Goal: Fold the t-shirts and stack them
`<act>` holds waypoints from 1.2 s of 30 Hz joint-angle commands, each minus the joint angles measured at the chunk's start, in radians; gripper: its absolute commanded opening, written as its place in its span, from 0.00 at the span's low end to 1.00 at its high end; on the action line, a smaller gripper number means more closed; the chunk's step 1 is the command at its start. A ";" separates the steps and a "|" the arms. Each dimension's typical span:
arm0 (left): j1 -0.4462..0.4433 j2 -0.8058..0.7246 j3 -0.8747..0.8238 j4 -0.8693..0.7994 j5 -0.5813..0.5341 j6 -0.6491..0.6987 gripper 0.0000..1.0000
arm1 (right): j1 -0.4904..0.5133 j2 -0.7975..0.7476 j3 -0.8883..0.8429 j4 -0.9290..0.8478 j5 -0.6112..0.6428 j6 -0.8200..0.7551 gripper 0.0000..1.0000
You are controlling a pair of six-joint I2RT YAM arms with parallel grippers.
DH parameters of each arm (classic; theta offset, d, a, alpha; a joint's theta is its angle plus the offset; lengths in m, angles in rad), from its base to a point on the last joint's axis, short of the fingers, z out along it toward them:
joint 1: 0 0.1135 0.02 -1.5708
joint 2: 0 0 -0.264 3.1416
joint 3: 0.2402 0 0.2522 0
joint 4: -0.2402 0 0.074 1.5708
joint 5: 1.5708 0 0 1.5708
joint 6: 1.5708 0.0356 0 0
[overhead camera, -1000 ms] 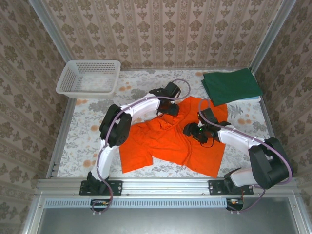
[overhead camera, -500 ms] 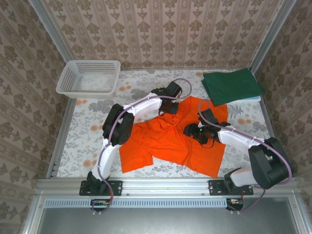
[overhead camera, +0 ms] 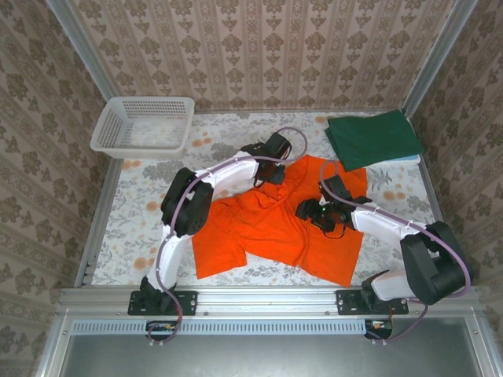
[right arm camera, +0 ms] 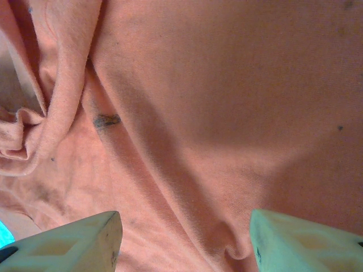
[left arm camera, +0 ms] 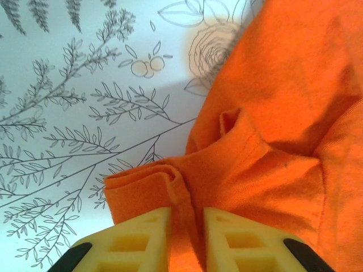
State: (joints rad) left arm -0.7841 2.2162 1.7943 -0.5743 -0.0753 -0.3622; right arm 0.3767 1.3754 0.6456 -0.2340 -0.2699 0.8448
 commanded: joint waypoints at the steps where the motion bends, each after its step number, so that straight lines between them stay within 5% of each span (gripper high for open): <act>1: 0.006 -0.048 -0.011 0.011 -0.001 0.013 0.21 | -0.005 -0.014 -0.004 0.001 -0.014 0.010 0.63; 14: 0.008 -0.040 -0.018 0.025 0.019 0.008 0.19 | -0.006 -0.016 -0.004 0.001 -0.014 0.008 0.62; 19: 0.008 -0.045 -0.019 0.023 0.017 0.008 0.00 | -0.007 -0.015 -0.003 -0.001 -0.015 0.008 0.62; 36: 0.075 -0.284 -0.157 0.233 -0.056 0.190 0.00 | -0.059 0.008 0.043 -0.047 -0.012 -0.016 0.62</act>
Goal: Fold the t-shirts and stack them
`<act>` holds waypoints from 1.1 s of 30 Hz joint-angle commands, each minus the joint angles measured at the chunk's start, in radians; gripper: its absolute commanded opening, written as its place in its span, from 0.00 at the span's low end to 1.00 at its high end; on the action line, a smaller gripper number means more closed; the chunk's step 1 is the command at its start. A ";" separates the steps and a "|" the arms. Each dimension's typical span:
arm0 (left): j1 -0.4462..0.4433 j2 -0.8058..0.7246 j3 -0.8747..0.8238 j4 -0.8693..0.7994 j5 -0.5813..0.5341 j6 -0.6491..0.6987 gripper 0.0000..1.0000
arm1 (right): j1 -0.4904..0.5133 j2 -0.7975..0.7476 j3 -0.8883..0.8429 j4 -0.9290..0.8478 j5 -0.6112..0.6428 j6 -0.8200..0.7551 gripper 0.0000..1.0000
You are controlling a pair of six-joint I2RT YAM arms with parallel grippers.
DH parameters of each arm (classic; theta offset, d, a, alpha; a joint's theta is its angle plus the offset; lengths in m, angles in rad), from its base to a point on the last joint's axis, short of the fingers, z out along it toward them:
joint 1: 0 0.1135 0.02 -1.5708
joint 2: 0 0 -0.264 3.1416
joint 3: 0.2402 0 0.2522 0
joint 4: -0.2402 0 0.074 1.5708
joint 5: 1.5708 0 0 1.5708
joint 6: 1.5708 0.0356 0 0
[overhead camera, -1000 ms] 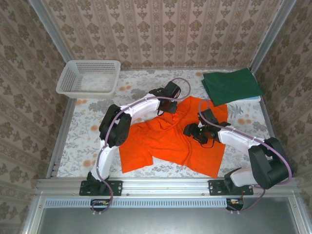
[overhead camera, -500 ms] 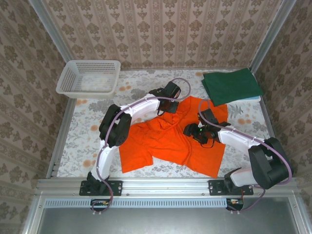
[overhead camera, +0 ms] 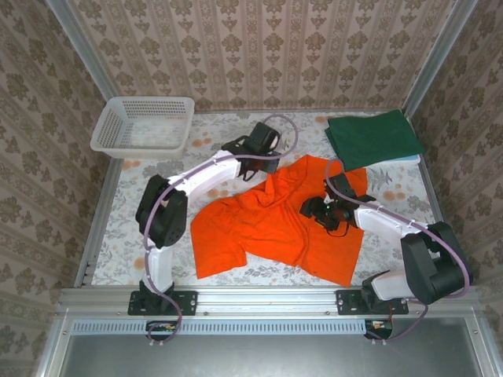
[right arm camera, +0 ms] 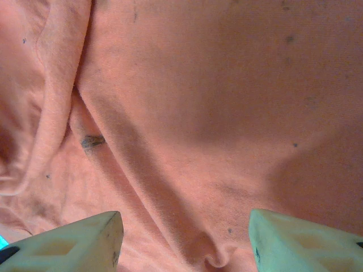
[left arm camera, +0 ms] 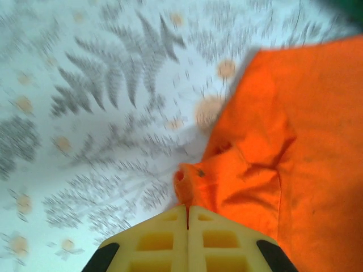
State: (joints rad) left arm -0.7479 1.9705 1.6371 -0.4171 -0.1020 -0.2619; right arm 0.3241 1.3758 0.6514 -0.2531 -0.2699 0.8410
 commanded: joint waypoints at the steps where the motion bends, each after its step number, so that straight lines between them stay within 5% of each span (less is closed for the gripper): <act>1: 0.057 -0.044 -0.003 0.097 -0.042 0.113 0.00 | -0.008 0.008 0.042 -0.025 -0.018 -0.012 0.62; 13: 0.315 0.087 0.094 0.298 -0.016 0.289 0.00 | -0.030 0.092 0.101 -0.028 -0.038 -0.028 0.62; 31: 0.438 0.735 1.024 0.116 -0.035 0.340 0.00 | -0.035 0.260 0.224 -0.047 -0.044 -0.018 0.62; 32: 0.437 0.736 1.027 0.131 -0.029 0.340 0.10 | -0.035 0.264 0.226 -0.044 -0.042 -0.014 0.62; 33: 0.433 0.732 1.027 0.141 -0.036 0.338 0.36 | -0.036 0.266 0.226 -0.042 -0.043 -0.010 0.62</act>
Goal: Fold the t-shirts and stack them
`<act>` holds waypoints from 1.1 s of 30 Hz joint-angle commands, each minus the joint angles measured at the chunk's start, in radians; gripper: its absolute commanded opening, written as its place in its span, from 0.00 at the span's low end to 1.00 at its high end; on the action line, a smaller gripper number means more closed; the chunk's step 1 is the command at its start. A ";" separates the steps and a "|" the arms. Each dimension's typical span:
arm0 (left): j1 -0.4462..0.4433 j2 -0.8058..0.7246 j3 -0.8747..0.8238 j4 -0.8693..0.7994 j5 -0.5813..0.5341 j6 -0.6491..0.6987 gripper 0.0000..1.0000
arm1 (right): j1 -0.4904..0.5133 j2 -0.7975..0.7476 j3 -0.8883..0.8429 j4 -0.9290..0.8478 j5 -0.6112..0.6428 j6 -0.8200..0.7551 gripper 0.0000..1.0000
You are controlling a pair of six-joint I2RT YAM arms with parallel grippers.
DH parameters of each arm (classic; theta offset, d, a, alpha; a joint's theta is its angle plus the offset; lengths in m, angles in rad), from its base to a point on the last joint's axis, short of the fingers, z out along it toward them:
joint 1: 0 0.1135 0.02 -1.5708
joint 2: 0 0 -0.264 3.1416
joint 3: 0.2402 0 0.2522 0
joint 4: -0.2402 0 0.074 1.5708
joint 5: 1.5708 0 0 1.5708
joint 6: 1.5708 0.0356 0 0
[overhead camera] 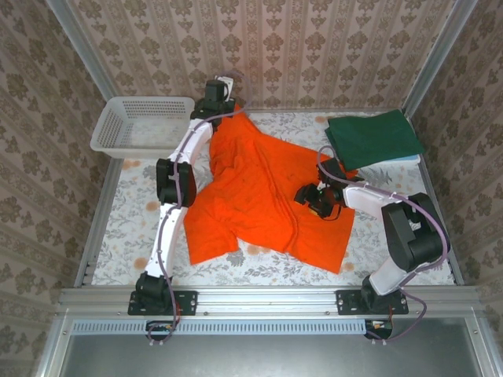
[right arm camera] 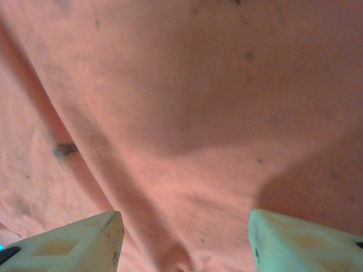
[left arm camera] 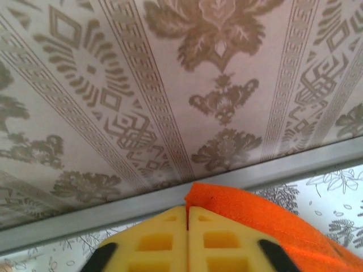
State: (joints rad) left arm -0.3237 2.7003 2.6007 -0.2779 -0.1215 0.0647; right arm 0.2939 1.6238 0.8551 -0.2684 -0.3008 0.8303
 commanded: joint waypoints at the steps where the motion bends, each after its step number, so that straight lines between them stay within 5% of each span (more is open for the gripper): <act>1: 0.006 -0.004 0.064 0.001 -0.020 0.010 0.47 | -0.005 0.020 0.021 -0.026 -0.012 0.005 0.62; 3: 0.003 -0.040 0.063 -0.049 -0.016 -0.004 0.64 | -0.005 0.015 0.015 -0.022 -0.017 0.013 0.62; 5: 0.003 -0.095 0.044 -0.135 -0.021 -0.059 0.71 | -0.004 -0.002 0.004 -0.028 -0.014 0.013 0.62; 9: 0.002 -0.341 -0.249 -0.242 0.040 -0.220 0.67 | 0.012 -0.057 -0.019 -0.076 0.018 -0.009 0.62; 15: -0.004 -0.875 -1.049 -0.093 0.137 -0.475 0.60 | 0.122 -0.114 -0.035 -0.156 0.030 -0.045 0.61; 20: -0.043 -1.175 -1.497 -0.033 0.176 -0.586 0.51 | 0.201 -0.133 -0.063 -0.213 0.086 -0.057 0.58; 33: -0.402 -1.289 -1.905 -0.002 0.170 -0.733 0.49 | 0.199 -0.183 -0.135 -0.344 0.231 -0.052 0.56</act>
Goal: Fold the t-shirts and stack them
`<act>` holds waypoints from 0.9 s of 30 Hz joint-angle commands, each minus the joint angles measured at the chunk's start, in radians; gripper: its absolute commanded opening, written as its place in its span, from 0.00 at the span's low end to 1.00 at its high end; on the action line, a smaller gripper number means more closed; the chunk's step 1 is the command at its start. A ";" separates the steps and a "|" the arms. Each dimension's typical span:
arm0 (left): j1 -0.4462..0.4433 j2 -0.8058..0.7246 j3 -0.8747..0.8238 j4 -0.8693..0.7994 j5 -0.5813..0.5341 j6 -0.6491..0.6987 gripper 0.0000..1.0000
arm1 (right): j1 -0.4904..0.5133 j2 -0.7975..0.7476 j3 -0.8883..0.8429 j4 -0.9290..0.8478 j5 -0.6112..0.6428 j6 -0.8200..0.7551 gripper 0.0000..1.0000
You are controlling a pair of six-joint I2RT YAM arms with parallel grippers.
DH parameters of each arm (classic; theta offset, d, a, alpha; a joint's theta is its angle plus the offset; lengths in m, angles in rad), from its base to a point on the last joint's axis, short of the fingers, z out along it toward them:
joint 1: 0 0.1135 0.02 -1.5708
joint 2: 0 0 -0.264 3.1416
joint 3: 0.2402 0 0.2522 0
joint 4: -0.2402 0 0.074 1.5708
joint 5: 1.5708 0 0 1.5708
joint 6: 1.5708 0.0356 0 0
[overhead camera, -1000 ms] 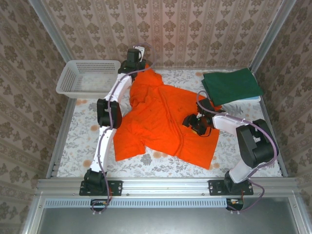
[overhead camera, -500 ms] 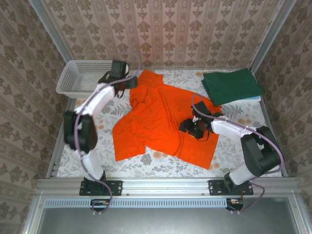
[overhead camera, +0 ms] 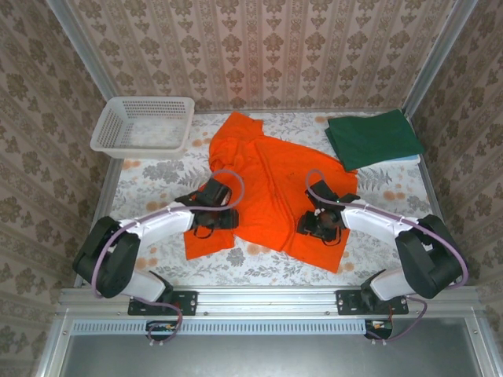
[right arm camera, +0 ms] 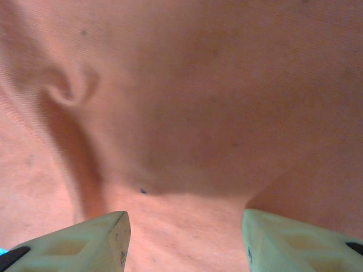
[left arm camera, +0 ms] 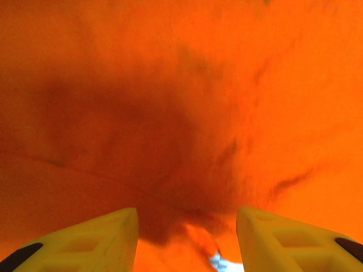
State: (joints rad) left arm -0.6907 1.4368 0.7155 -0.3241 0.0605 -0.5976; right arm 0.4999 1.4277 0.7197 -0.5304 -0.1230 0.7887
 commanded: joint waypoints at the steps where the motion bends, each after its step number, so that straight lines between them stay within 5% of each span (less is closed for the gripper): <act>1: -0.047 -0.022 -0.030 0.053 -0.012 -0.081 0.49 | -0.011 0.018 -0.004 -0.083 0.057 -0.010 0.56; 13: -0.256 0.158 -0.101 0.383 0.161 -0.285 0.48 | -0.196 -0.064 -0.107 -0.023 0.013 0.031 0.59; 19: -0.359 0.184 -0.022 0.442 0.256 -0.319 0.53 | -0.332 -0.117 -0.080 -0.074 0.096 0.039 0.64; 22: -0.330 0.123 -0.006 0.402 0.282 -0.292 0.60 | -0.414 -0.154 -0.085 -0.061 0.069 0.031 0.65; 27: -0.116 -0.045 0.062 0.178 0.219 -0.204 0.59 | -0.426 -0.240 -0.077 -0.015 -0.001 0.023 0.65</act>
State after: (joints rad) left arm -0.9115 1.4944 0.7170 -0.0101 0.3115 -0.8585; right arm 0.0654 1.2442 0.6437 -0.5556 -0.0826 0.8143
